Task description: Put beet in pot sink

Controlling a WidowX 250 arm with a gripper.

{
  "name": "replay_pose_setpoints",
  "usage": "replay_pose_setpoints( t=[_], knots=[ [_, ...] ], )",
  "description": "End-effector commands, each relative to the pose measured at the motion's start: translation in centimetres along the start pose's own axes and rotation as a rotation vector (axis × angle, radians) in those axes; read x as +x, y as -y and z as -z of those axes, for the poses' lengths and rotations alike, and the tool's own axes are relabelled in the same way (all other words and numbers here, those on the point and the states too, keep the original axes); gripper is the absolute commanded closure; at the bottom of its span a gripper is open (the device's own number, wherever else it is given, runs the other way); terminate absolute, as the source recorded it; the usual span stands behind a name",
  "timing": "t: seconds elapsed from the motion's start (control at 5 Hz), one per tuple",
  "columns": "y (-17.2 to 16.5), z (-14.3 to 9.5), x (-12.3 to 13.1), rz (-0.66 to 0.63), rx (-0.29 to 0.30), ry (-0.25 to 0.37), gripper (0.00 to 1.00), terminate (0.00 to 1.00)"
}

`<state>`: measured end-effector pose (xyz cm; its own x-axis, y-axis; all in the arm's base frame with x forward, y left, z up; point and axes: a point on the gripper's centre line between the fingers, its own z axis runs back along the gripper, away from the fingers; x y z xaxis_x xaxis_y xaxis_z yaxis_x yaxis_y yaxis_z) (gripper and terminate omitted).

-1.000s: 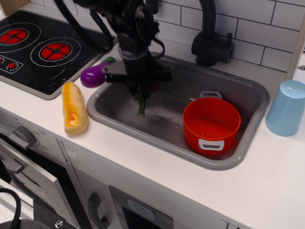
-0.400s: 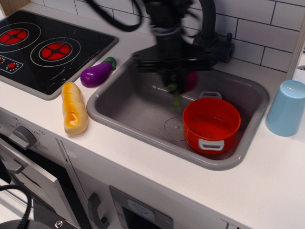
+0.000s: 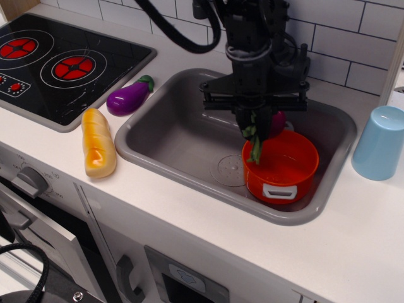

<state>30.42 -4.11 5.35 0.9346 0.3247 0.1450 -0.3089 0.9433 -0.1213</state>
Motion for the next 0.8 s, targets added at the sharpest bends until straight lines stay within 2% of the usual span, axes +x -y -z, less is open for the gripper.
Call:
replay_pose_setpoints(
  t=[0.0, 0.2, 0.4, 0.6],
  knots=[
    [1.4, 0.7, -0.3, 0.031, -0.016, -0.029, 1.00, 0.00],
    [2.2, 0.4, -0.3, 0.032, -0.027, -0.063, 0.00, 0.00],
    [2.4, -0.4, 0.1, 0.019, -0.062, -0.103, 0.00, 0.00],
    [2.9, -2.3, 0.5, 0.018, -0.088, -0.096, 0.00, 0.00]
  ],
)
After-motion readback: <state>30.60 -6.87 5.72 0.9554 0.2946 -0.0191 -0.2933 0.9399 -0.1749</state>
